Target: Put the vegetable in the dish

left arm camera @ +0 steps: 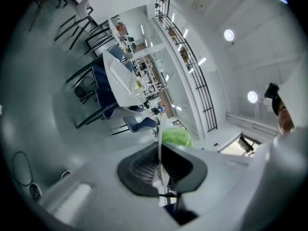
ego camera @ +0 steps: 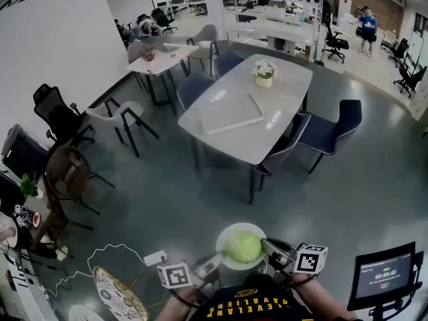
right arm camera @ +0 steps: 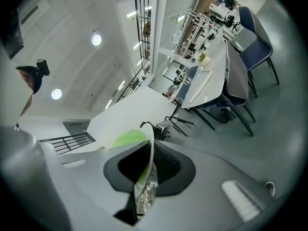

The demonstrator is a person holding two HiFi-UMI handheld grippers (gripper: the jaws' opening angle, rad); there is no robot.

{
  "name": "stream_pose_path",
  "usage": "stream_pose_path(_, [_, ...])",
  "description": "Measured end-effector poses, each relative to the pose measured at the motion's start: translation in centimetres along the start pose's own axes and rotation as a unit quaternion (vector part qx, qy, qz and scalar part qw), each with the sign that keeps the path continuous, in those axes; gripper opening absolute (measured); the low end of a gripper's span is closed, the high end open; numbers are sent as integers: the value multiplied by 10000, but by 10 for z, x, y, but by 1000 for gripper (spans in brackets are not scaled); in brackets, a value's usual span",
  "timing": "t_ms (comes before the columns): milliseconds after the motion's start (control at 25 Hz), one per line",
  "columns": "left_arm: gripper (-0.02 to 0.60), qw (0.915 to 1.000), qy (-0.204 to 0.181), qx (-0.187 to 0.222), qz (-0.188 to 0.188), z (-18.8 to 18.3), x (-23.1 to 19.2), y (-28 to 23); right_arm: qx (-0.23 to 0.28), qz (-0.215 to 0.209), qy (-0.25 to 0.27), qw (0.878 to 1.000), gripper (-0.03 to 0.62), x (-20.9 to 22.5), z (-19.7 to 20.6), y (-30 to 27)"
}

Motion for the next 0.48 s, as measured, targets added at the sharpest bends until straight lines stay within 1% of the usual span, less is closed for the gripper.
stream_pose_path(120, [14,9999,-93,67,1,0,-1,1,14,-111,30,9999,29,2,0,-3])
stream_pose_path(200, [14,9999,-120,101,-13,-3,2,-5,-5,-134,23,9999,29,5,-6,-3])
stream_pose_path(400, [14,9995,-227,108,-169,-20,19,-74,-57,-214,-165,9996,29,37,-71,7])
stream_pose_path(480, [15,9995,-217,111,-212,-27,17,-91,-89,-226,-213,9995,29,50,-86,4])
Point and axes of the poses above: the fingertips, and each gripper's own axes: y backward along the fingers, x to its right, z out of its underside, the point moved 9 cm from there along y, backward along the fingers, and after that the axes turned 3 degrees about x, right-handed, at the moved point
